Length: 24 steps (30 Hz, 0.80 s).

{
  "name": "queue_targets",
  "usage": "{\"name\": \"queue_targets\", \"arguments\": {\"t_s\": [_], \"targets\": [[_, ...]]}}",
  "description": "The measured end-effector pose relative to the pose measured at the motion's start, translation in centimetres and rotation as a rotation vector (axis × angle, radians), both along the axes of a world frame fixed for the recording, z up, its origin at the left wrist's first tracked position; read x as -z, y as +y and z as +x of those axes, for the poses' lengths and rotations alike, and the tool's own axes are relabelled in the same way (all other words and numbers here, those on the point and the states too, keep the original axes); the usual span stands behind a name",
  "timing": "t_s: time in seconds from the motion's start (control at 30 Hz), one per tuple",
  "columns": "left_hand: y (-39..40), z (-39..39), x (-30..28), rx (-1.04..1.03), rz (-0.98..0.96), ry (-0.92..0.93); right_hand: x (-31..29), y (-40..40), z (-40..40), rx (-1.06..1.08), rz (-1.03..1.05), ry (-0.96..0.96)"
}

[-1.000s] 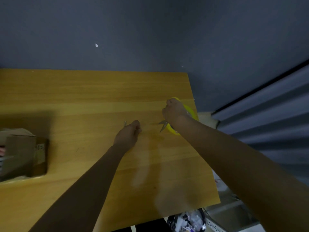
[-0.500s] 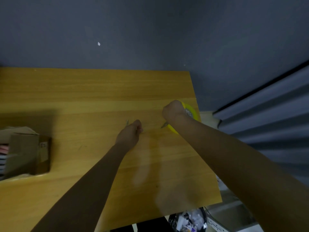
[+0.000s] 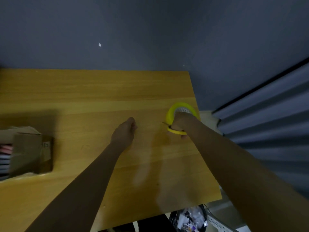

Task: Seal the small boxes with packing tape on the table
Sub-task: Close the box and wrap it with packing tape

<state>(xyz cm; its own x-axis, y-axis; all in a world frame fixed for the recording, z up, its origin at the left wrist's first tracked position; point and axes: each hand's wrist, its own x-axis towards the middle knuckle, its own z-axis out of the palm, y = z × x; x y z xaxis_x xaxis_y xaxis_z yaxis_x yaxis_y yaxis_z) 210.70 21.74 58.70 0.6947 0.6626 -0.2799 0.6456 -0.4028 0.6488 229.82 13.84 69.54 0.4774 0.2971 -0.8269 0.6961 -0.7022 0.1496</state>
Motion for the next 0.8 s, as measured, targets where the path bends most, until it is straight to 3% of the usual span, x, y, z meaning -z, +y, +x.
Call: {"name": "queue_targets", "arguments": {"t_s": [0.27, 0.53, 0.63, 0.73, 0.8], "targets": [[-1.8, 0.7, -0.3, 0.066, -0.056, -0.049, 5.4, -6.6, -3.9, 0.181, 0.312, -0.146], [-3.0, 1.3, -0.7, 0.048, -0.091, -0.053, 5.7, -7.4, -4.8, 0.125, 0.387, -0.194], [-3.2, 1.5, -1.3, 0.027, -0.123, -0.086, 4.7, -7.3, -4.7, -0.001, 0.403, -0.216], [-3.4, 1.7, -2.5, 0.010, -0.141, -0.141, 4.2, -7.2, -4.3, -0.011, 0.735, -0.205], [-3.7, 1.6, -3.7, -0.004, -0.149, -0.197, 3.9, -6.6, -4.4, 0.207, 0.979, -0.032]]}}
